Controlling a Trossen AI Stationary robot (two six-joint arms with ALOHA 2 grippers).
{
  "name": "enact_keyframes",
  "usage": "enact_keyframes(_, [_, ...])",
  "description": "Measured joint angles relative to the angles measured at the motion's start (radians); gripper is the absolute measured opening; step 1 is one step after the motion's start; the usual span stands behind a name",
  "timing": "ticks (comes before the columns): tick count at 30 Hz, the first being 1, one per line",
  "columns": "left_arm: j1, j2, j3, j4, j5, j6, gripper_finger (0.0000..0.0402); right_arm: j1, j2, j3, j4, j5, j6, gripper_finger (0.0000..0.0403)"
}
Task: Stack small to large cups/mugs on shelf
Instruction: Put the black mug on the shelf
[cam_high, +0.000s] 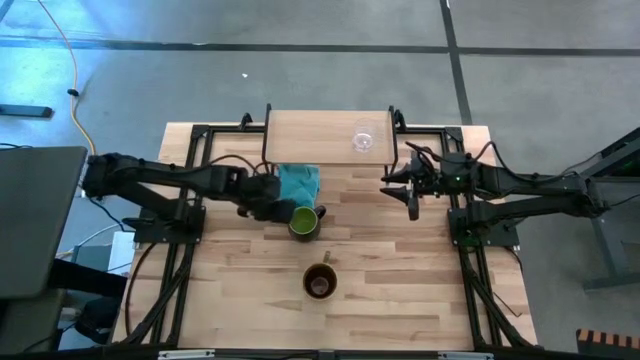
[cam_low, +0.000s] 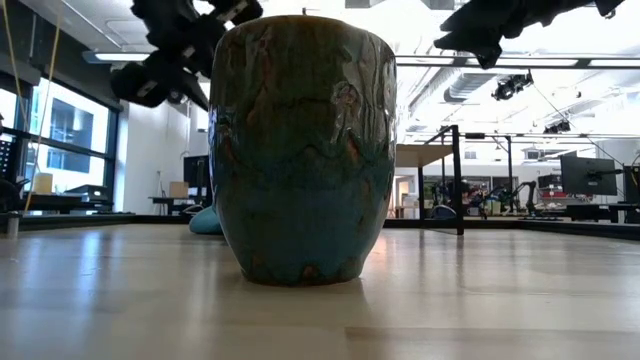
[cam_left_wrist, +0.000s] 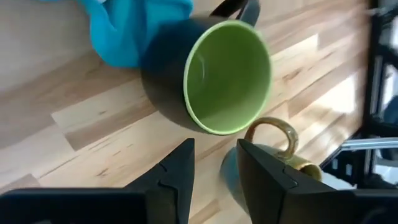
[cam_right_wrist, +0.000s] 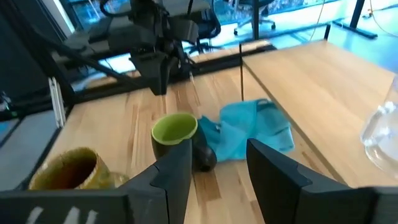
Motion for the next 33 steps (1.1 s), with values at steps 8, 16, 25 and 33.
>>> enact_keyframes(8, [-0.016,0.141,0.092,-0.06,0.043,-0.013,0.0106,0.0,0.0,0.0,-0.106,-0.004,0.0,0.0144])
enact_keyframes(16, [-0.015,0.173,0.118,-0.062,-0.014,-0.042,0.0106,0.0,0.0,0.0,-0.116,-0.034,0.0,0.0144])
enact_keyframes(25, [-0.015,0.174,0.118,-0.064,-0.075,-0.093,0.0106,0.0,0.0,0.0,-0.124,-0.087,-0.01,0.0144])
enact_keyframes(33, [-0.02,0.21,0.117,-0.07,-0.089,-0.104,0.0106,0.0,0.0,0.0,-0.129,-0.114,-0.034,0.0144])
